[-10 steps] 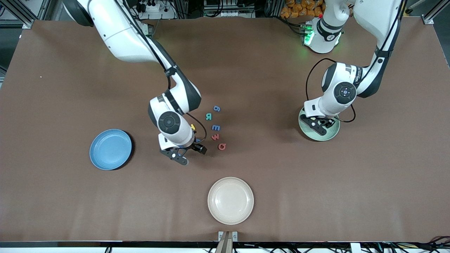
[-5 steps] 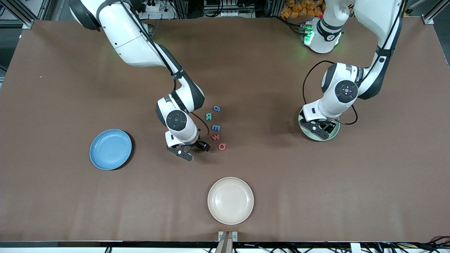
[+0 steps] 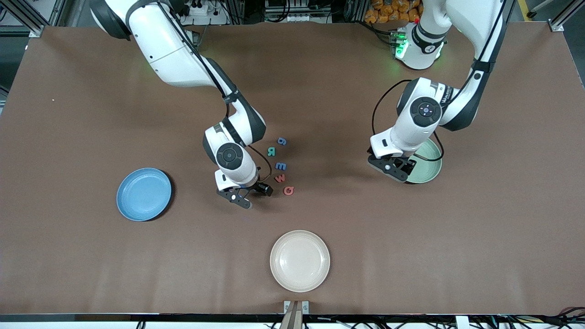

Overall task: Sort uppercase to blue plate, lowercase to green plate
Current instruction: 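Open the left gripper to drop the yellow h onto the green plate, then grasp the blue W with the right gripper while the left gripper returns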

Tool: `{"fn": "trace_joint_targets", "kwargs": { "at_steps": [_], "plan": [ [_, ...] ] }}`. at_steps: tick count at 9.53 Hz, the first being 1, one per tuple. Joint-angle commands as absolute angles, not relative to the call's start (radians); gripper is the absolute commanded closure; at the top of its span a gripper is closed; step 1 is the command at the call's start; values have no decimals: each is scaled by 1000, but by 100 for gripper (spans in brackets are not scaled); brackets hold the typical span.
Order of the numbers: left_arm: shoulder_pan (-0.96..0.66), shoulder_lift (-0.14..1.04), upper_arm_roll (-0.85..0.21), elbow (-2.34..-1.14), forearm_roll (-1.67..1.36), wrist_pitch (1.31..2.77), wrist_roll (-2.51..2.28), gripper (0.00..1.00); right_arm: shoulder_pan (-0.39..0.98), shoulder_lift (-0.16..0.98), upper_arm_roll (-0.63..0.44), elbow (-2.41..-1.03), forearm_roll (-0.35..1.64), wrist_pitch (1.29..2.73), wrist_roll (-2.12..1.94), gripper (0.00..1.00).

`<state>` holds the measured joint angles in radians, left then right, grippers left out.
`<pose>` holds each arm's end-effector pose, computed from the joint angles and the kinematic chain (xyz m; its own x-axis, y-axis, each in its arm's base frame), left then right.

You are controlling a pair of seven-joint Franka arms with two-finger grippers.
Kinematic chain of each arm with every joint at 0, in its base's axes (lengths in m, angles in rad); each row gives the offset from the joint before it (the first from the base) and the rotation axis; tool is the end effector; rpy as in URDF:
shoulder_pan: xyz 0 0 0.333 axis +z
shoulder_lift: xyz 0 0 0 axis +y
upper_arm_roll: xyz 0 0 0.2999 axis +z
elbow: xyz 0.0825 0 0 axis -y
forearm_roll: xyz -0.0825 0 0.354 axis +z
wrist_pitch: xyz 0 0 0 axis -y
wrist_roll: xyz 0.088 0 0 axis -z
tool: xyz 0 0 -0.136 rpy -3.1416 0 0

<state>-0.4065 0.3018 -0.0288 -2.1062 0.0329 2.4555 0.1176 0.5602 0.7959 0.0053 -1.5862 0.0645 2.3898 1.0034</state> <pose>0.5086 -0.2358 0.2555 0.8373 -0.5448 0.0456 -0.5445 -0.8385 -0.0189 0.5604 0.3574 0.1487 0.8837 -0.4667 -0.0371 -0.4678 -0.8833 -0.0313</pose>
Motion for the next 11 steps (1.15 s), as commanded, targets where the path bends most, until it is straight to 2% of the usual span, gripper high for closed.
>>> {"fn": "trace_joint_targets", "kwargs": {
  "at_steps": [1,5,7,8,9,10,11],
  "plan": [
    [-466,365,-35,-1999,34,2431,-22,0,572,773,0,-1606,77,2387,1029,0],
    [-563,537,-35,-1792,35,2431,-253,0,575,759,0,-1605,71,2356,1029,0],
    [-566,574,-35,-1744,38,2433,-250,0,578,758,-2,-1605,68,2350,1031,0],
    [-566,584,-35,-1726,38,2433,-253,0,578,758,-2,-1605,66,2350,1032,4],
    [-566,595,-37,-1708,38,2433,-259,0,578,756,-2,-1606,66,2350,1041,70],
    [-566,613,-38,-1688,38,2433,-259,0,584,756,-2,-1605,63,2352,1052,100],
    [-578,632,-37,-1671,37,2433,-259,0,586,756,-2,-1606,61,2352,1052,100]
  ]
}}
